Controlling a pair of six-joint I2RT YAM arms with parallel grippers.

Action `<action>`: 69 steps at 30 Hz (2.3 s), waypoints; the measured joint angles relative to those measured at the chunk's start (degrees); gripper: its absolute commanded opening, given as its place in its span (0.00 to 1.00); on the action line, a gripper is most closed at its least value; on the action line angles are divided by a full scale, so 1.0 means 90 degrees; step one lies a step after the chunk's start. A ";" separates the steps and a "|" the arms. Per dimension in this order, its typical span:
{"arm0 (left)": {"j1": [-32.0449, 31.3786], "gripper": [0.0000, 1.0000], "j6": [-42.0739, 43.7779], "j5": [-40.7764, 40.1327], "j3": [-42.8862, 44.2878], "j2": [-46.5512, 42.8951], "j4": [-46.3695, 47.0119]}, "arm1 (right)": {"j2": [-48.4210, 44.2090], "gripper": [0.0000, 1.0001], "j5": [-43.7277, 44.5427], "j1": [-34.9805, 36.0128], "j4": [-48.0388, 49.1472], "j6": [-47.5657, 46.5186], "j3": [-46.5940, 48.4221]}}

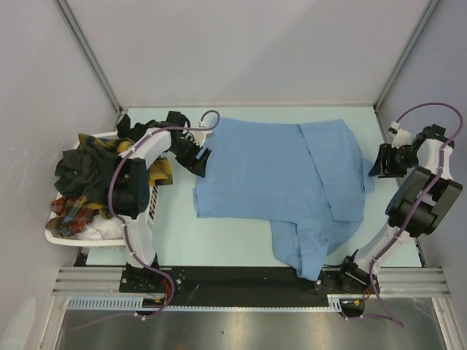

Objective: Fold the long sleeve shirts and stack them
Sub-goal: Fold the shirt

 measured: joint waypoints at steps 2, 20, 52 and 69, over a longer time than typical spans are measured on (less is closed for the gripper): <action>-0.0029 0.79 0.0296 0.0107 -0.0342 -0.0393 0.0019 | -0.0590 0.56 -0.0080 0.0080 -0.0272 -0.0342 -0.0384; -0.0597 0.81 0.1263 0.0231 -0.1569 -0.1387 0.0027 | -0.1654 0.75 0.1003 0.1202 -0.0068 -0.0549 -0.2776; -0.0597 0.82 0.0920 0.0231 -0.1622 -0.1513 0.0049 | -0.1069 0.00 -0.0862 0.0996 -0.0826 -0.0061 -0.0274; 0.0151 0.83 0.0090 0.0148 0.0216 -0.1018 0.0274 | 0.3181 0.00 -0.1195 0.2198 0.4260 0.3402 0.5826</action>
